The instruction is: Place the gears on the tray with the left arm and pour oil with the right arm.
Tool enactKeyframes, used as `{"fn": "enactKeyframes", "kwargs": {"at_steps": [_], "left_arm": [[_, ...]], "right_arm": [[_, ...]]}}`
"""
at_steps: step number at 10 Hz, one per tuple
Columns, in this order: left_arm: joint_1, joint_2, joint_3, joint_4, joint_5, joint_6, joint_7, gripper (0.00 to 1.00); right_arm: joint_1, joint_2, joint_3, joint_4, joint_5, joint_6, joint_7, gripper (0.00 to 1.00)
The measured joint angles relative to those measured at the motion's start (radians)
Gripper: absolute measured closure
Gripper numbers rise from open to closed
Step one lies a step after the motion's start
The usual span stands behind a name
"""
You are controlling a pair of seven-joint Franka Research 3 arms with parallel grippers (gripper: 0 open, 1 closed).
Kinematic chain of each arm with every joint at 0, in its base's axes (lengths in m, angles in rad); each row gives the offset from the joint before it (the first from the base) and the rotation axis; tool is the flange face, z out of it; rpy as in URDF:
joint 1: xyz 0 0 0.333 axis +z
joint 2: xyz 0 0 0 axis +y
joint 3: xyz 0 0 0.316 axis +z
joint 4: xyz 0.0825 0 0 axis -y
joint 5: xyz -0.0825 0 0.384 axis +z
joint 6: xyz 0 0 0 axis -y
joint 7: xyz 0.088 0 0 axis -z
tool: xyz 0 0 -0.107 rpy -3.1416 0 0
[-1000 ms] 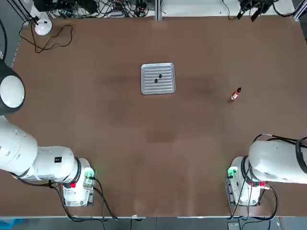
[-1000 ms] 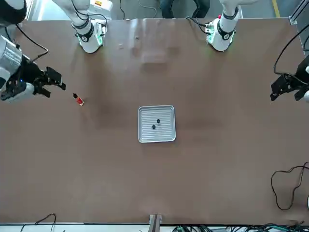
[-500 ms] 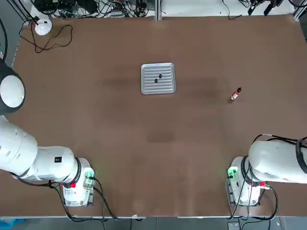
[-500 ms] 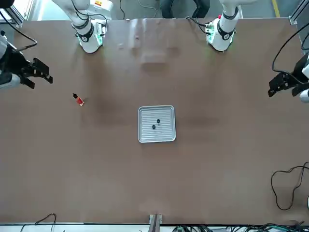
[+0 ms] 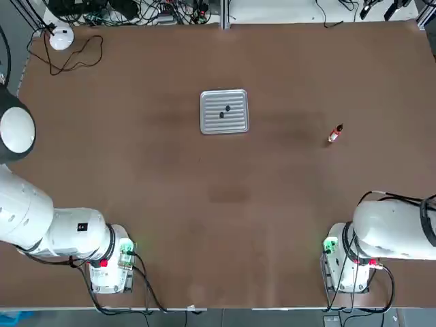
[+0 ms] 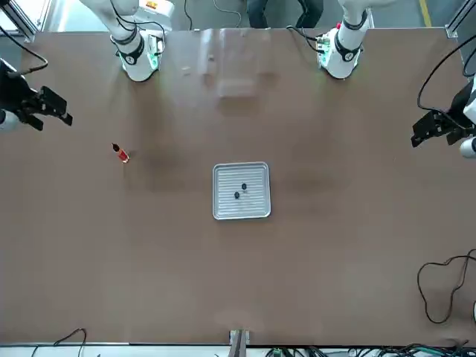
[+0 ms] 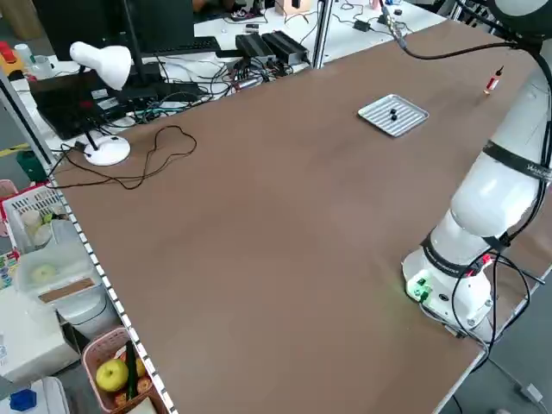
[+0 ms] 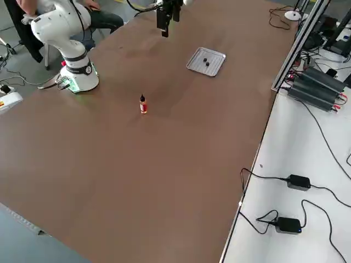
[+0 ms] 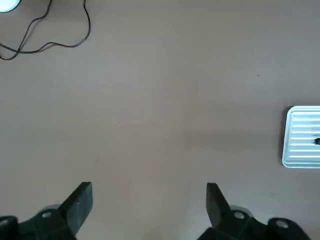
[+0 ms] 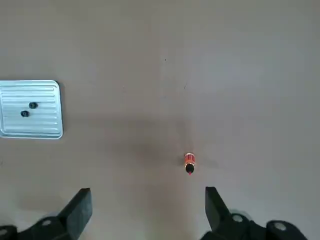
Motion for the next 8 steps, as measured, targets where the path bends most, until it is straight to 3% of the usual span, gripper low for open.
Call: {"fn": "enactKeyframes", "kwargs": {"at_steps": [2,3,8], "left_arm": [[0.0,0.001,0.0,-0.001,-0.001,0.0,0.0,0.0],[0.0,0.002,0.0,-0.001,-0.001,0.0,0.0,0.0],[0.0,0.005,0.0,-0.001,-0.001,0.0,0.0,0.0]], "right_arm": [[0.157,0.0,-0.163,0.013,-0.023,-0.008,0.003,0.0],[0.208,0.0,-0.22,0.015,-0.025,-0.014,0.003,0.0],[0.225,0.0,-0.239,0.016,-0.041,-0.028,0.018,0.0]]}}
